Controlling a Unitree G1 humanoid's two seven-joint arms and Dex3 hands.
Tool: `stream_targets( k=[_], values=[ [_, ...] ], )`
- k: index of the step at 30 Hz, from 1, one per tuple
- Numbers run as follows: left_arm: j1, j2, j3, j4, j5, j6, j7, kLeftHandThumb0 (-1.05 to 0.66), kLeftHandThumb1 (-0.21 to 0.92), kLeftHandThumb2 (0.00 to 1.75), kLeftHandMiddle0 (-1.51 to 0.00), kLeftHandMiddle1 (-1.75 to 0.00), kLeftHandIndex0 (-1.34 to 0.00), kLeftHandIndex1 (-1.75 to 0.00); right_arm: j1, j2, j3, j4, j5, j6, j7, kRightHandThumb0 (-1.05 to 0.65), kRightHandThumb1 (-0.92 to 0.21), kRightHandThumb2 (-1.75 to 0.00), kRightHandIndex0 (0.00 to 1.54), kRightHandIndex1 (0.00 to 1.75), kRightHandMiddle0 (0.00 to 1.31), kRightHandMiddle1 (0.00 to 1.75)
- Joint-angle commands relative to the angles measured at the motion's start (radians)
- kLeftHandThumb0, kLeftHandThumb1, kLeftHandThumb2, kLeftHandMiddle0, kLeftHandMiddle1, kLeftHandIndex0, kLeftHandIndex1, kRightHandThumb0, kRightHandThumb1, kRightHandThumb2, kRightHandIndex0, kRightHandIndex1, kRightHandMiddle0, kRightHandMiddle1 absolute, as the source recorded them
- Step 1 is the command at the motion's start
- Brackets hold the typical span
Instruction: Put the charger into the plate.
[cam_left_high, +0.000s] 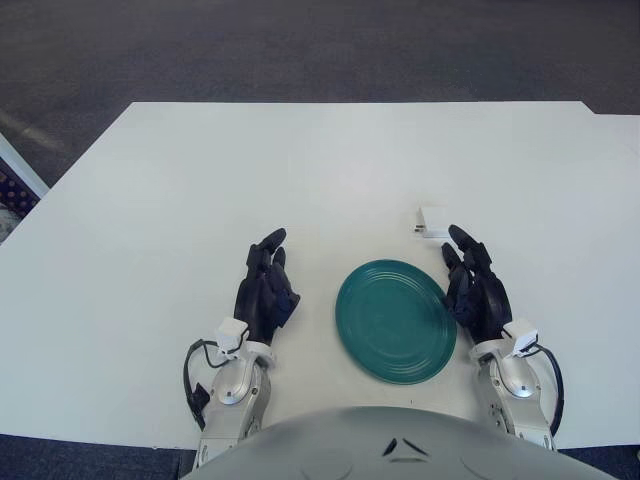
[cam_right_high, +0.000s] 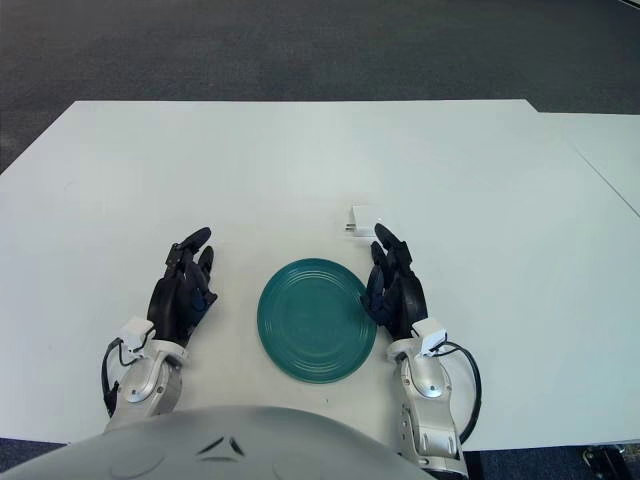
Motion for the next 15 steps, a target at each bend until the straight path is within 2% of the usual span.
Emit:
stream_targets(
  k=[1,15],
  values=[
    [0.004,-0.007,-0.001,-0.016,-0.002,0.017,0.015,-0.96,0.92,0.92,-0.26,-0.01,0.00,-0.86,0.013,0.001,0.002,0.010,-0.003,0.033,-0.002,-0.87,-0.92,-0.90,0.11,0.00,0.00,0.44],
    [0.008,-0.004,-0.008,-0.023,0.006,0.009,0.017,-0.96,0.92,0.93,-0.26,-0.01,0.00,-0.86,0.015,0.001,0.002,0.002,-0.006,0.036,-0.005,-0.86,-0.92,-0.89,0.11,0.00,0.00,0.45]
  ],
)
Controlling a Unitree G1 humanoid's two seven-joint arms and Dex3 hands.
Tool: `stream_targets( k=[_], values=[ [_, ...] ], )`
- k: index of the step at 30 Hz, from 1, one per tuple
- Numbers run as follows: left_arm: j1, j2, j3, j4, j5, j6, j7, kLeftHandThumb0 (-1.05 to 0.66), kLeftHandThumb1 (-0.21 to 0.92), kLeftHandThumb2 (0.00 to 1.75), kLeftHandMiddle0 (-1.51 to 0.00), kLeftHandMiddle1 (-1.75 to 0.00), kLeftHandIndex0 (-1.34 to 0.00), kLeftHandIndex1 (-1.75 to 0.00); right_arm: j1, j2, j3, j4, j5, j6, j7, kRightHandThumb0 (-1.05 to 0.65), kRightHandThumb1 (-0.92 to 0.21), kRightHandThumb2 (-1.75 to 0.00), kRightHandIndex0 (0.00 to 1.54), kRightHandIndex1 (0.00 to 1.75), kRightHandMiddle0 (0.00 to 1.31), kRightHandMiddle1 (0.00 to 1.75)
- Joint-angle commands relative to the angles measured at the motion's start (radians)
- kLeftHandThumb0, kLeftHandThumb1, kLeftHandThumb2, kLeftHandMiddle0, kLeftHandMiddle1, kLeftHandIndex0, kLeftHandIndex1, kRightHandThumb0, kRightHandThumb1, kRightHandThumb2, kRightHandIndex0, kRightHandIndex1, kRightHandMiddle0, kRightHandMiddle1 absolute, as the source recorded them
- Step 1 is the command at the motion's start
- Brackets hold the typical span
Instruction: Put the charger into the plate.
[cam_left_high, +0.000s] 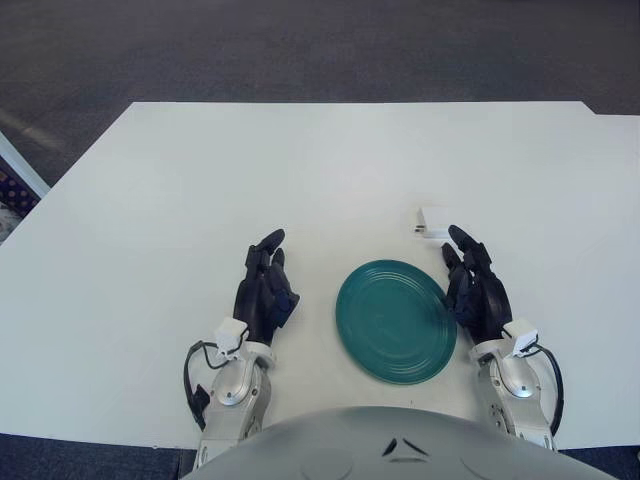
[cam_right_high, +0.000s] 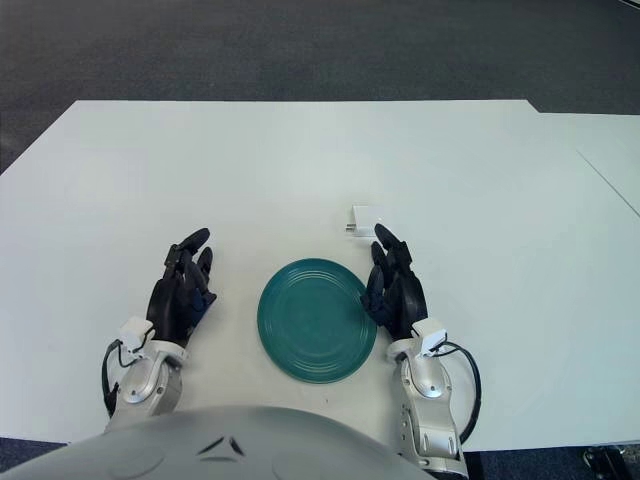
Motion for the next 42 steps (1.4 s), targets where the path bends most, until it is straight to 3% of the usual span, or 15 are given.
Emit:
stream_targets(
  k=[1,12,20,26,30,37,42],
  values=[
    [-0.001,0.003,-0.003,-0.003,-0.001,-0.007,-0.003,-0.96,0.92,0.93,-0.26,-0.01,0.00,-0.86,0.011,0.000,0.001,0.009,-0.005,0.029,-0.003,-0.86,-0.92,-0.89,0.11,0.00,0.00,0.45],
    [-0.008,0.015,-0.006,0.016,-0.011,-0.035,-0.024,-0.96,0.92,0.94,-0.25,0.00,0.00,-0.85,0.008,-0.009,-0.010,0.002,0.003,0.030,0.003,-0.86,-0.92,-0.89,0.11,0.00,0.00,0.45],
    [-0.007,0.006,-0.007,0.023,-0.016,-0.030,-0.023,-0.94,0.92,0.95,-0.25,0.00,0.00,-0.82,-0.081,-0.088,-0.157,0.022,0.068,0.066,0.014,-0.81,-0.92,-0.89,0.11,0.00,0.00,0.48],
    [-0.010,-0.004,-0.015,0.026,-0.005,-0.037,-0.012,-0.94,0.92,0.95,-0.25,0.00,0.00,-0.84,-0.164,-0.138,-0.251,0.047,0.049,0.060,-0.029,-0.81,-0.92,-0.89,0.10,0.00,0.00,0.45],
    [-0.013,-0.003,-0.017,0.034,-0.002,-0.023,-0.012,-0.94,0.92,0.95,-0.25,0.00,0.00,-0.85,-0.268,-0.191,-0.303,0.047,0.035,0.097,-0.069,-0.80,-0.92,-0.85,0.11,0.01,0.00,0.45],
    [-0.028,-0.016,-0.009,0.070,-0.020,-0.041,-0.011,-0.93,0.92,0.94,-0.27,-0.01,-0.01,-0.87,-0.398,-0.235,-0.259,0.088,-0.126,0.050,-0.142,-0.79,-0.92,-0.81,0.14,0.01,0.00,0.53],
    [-0.044,-0.015,-0.002,0.100,-0.030,-0.065,-0.020,-0.92,0.92,0.93,-0.28,-0.01,-0.01,-0.88,-0.464,-0.249,-0.168,0.077,-0.282,0.028,-0.179,-0.79,-0.92,-0.76,0.17,0.02,0.00,0.60]
  ],
)
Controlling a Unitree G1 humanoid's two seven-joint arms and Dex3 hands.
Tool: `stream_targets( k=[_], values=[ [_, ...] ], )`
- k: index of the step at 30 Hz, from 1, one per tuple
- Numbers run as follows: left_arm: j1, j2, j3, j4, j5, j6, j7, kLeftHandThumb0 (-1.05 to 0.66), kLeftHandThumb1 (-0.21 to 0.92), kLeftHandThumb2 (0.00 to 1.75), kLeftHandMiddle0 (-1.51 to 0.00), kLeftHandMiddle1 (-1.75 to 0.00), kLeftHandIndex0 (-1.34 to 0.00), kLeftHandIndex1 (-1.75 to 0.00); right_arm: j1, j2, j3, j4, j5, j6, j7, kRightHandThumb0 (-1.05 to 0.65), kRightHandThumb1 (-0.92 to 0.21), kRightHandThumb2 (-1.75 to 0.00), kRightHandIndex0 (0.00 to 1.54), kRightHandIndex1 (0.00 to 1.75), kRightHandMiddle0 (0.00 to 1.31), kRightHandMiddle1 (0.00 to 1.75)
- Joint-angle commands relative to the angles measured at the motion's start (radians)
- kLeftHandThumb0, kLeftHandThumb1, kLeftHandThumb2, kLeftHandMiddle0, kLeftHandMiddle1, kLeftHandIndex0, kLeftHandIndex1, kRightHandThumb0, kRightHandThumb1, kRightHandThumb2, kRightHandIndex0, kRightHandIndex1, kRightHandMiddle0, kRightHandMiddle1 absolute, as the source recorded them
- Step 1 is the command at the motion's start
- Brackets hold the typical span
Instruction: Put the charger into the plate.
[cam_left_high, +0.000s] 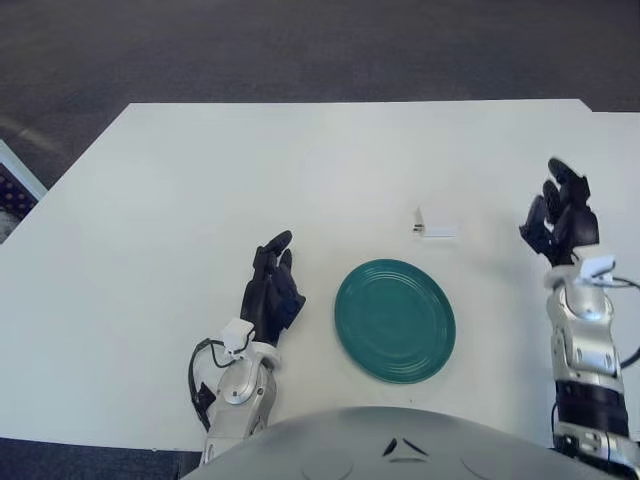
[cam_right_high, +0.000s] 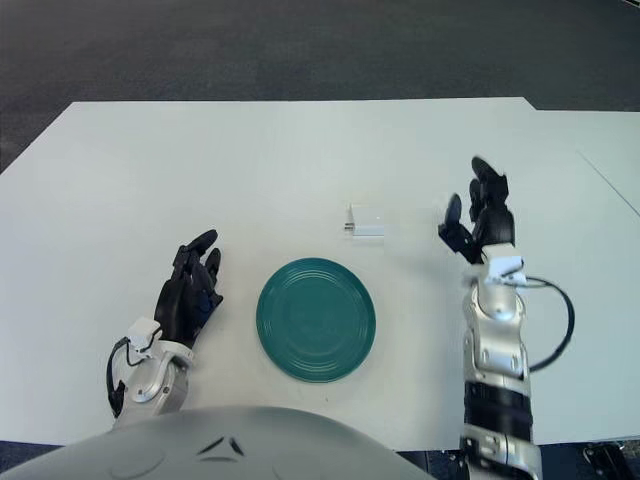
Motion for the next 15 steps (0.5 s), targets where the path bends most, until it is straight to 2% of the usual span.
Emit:
stream_targets(
  k=[1,7,15],
  values=[
    [-0.024,-0.016,0.012,0.026,-0.027,-0.001,-0.001,-0.92,0.92,0.92,-0.28,-0.01,-0.01,-0.89,-0.032,-0.009,0.078,-0.017,-0.112,-0.023,-0.016,-0.80,-0.92,-0.73,0.17,0.02,0.00,0.63],
    [-0.043,-0.015,0.016,0.054,-0.050,-0.023,-0.003,-0.93,0.92,0.91,-0.30,-0.02,-0.02,-0.90,-0.068,-0.041,0.142,0.016,-0.222,-0.045,-0.019,-0.82,-0.92,-0.62,0.19,0.02,0.00,0.70],
    [-0.062,0.006,0.022,0.086,-0.069,-0.055,-0.030,-0.94,0.92,0.92,-0.30,-0.02,-0.02,-0.91,-0.184,-0.139,0.290,0.106,-0.456,-0.037,0.016,-0.85,-0.92,-0.55,0.19,0.01,0.00,0.71]
  ],
)
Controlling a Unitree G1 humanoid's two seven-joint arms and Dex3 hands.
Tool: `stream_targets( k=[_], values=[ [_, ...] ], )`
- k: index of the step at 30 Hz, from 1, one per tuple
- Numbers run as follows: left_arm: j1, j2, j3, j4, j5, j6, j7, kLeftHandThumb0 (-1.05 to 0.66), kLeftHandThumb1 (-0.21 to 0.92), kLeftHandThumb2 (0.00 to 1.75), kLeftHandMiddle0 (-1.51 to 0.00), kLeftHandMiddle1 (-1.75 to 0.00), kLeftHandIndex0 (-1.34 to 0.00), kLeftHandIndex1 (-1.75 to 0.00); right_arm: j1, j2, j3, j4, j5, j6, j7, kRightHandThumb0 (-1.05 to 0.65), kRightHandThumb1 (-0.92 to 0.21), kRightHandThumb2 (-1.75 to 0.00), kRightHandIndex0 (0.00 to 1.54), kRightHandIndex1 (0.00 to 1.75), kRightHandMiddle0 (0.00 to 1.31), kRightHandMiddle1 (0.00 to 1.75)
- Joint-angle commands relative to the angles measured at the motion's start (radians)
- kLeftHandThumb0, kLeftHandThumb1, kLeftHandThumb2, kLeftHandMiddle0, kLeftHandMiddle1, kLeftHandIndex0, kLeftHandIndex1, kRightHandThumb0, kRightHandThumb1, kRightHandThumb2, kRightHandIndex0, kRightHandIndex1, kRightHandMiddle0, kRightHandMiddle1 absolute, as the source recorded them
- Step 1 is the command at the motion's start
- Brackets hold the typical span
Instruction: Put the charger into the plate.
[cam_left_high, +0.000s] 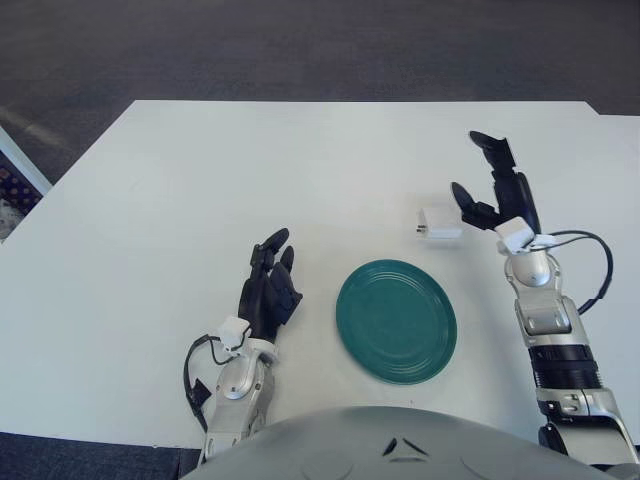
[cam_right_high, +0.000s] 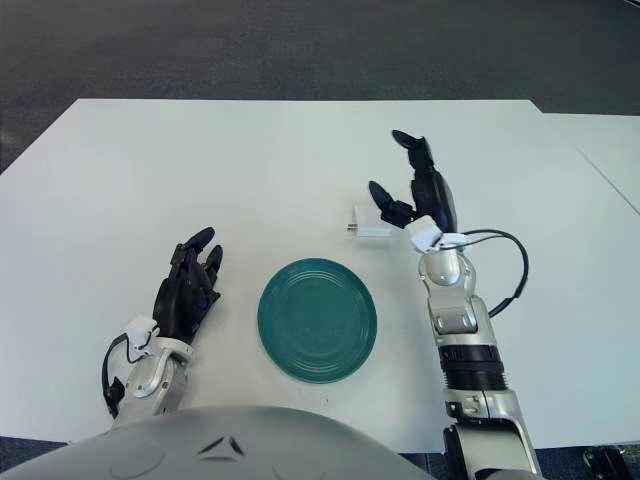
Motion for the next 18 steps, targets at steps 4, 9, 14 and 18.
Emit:
stream_targets(
  k=[4,9,14,18],
  values=[
    [-0.021,-0.005,0.004,0.036,0.001,-0.027,-0.014,-0.94,0.92,0.92,-0.30,-0.01,-0.02,-0.90,-0.090,-0.076,0.085,0.084,-0.128,0.012,0.027,-0.86,-0.92,-0.56,0.19,0.01,0.00,0.70],
    [-0.021,-0.010,0.002,0.039,0.026,-0.038,0.006,-0.93,0.92,0.93,-0.30,-0.01,-0.01,-0.90,-0.135,-0.100,0.158,0.164,-0.196,0.019,0.051,-0.88,-0.92,-0.62,0.19,0.00,0.00,0.68],
    [-0.014,-0.021,-0.001,0.030,0.027,-0.029,0.020,-0.93,0.92,0.94,-0.30,-0.01,-0.02,-0.91,-0.148,-0.106,0.188,0.201,-0.199,0.010,0.061,-0.91,-0.92,-0.64,0.18,0.00,0.00,0.66],
    [-0.008,-0.016,-0.005,0.023,0.025,-0.033,0.017,-0.93,0.92,0.94,-0.30,-0.01,-0.02,-0.91,-0.148,-0.113,0.205,0.237,-0.194,-0.004,0.064,-0.91,-0.92,-0.64,0.18,0.00,0.00,0.63]
  ],
)
